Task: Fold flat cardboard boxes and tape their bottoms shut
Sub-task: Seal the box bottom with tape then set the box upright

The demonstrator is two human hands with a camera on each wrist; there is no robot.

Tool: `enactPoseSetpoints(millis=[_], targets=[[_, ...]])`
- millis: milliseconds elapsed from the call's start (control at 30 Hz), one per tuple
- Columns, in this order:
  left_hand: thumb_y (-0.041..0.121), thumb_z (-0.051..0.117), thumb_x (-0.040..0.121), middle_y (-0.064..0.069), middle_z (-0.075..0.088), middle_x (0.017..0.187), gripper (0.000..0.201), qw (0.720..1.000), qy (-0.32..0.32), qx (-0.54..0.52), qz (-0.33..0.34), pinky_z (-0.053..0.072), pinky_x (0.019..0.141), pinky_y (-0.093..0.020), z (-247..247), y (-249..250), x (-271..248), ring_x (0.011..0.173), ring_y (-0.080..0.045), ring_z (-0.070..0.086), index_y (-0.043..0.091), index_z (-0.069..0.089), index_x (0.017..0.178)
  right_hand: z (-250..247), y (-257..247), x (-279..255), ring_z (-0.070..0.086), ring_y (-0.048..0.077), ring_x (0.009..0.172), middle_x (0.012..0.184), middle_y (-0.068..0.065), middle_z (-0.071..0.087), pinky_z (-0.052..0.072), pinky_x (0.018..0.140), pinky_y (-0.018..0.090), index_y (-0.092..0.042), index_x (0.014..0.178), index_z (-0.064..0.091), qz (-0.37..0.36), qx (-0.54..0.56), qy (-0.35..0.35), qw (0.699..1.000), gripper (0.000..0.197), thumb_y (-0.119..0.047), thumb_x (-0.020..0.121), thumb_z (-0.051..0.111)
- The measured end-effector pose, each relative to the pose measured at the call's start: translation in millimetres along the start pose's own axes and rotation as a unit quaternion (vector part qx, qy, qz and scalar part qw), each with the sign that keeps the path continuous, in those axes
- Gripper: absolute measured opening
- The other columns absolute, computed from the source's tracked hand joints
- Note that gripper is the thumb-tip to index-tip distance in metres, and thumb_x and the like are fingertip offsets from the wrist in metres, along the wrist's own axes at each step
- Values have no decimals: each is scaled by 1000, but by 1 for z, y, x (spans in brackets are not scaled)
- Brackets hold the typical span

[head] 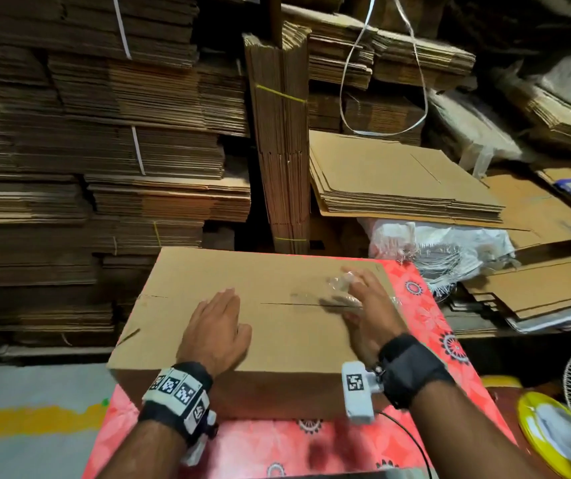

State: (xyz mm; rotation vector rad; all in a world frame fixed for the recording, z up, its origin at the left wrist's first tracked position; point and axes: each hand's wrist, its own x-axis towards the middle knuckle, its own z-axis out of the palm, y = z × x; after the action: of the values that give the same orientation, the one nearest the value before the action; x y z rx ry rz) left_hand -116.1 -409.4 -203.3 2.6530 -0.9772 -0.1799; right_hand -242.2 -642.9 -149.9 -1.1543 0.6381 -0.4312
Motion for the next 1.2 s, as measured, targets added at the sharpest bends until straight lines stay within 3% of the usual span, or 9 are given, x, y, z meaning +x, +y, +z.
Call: enactPoseSetpoints(millis=[233, 333, 433, 533, 667, 800, 933, 1100, 1200], targets=[[55, 9, 79, -3, 22, 167, 90, 999, -13, 32, -18, 7, 125, -35, -4, 8, 2, 153, -17, 21, 16, 31, 157, -84, -50, 15, 72, 27, 98, 114, 17, 69, 59, 92, 44, -18, 122, 55, -35, 129, 164, 977, 34, 4, 100, 42], [56, 20, 78, -5, 22, 168, 89, 999, -25, 9, -21, 11, 125, -36, -6, 25, 11, 153, -20, 20, 14, 33, 156, -90, -56, 34, 73, 26, 87, 112, 25, 71, 62, 75, 32, -2, 118, 58, -44, 44, 144, 988, 23, 4, 97, 49], [58, 22, 78, -4, 19, 168, 90, 999, -38, -6, -1, 9, 125, -35, 1, 48, 16, 154, -19, 17, 15, 32, 157, -73, -48, 47, 71, 29, 87, 99, 16, 73, 59, 70, 35, -11, 94, 65, -97, -193, 110, 970, 11, -1, 93, 61], [62, 11, 70, -6, 23, 167, 100, 1000, -17, -10, -10, 8, 125, -35, 12, 55, 12, 153, -20, 20, 15, 37, 155, -56, -31, 54, 54, 12, 93, 104, -2, 61, 42, 84, 26, -26, 83, 69, -182, -515, 22, 838, 17, -10, 84, 71], [60, 14, 73, -7, 28, 165, 96, 1000, 1, -10, -10, 10, 125, -35, 15, 54, 10, 152, -22, 24, 13, 41, 153, -44, -24, 46, 42, 14, 101, 95, -12, 53, 43, 90, 40, -38, 89, 65, -208, -733, -41, 646, 4, -38, 94, 65], [60, 14, 73, -6, 31, 164, 96, 1000, 5, -4, -14, 11, 125, -36, 18, 54, 13, 151, -21, 26, 14, 44, 151, -39, -26, 33, 52, 21, 91, 92, -4, 58, 39, 86, 39, -34, 107, 60, -179, -803, -93, 561, 16, -41, 95, 52], [60, 12, 72, -6, 31, 164, 97, 1000, 9, -6, -15, 7, 125, -36, 18, 55, 13, 152, -20, 25, 14, 44, 151, -45, -23, 25, 52, 27, 106, 114, 2, 58, 36, 98, 47, -29, 129, 35, -95, -780, -163, 597, 63, -58, 76, 53], [56, 13, 78, -5, 26, 166, 89, 1000, 8, 3, -16, 5, 125, -36, 14, 59, 12, 152, -18, 21, 15, 37, 153, -26, -34, 30, 42, 22, 117, 119, -1, 50, 41, 92, 42, -27, 112, 63, -198, -787, -71, 580, 25, -42, 96, 50], [50, 28, 85, -5, 27, 165, 77, 1000, 7, 1, -17, 7, 126, -36, 13, 59, 10, 152, -20, 21, 15, 37, 153, -6, -29, 31, 45, 23, 115, 118, -2, 52, 42, 90, 42, -30, 115, 58, -227, -777, -59, 585, 27, -44, 93, 53]])
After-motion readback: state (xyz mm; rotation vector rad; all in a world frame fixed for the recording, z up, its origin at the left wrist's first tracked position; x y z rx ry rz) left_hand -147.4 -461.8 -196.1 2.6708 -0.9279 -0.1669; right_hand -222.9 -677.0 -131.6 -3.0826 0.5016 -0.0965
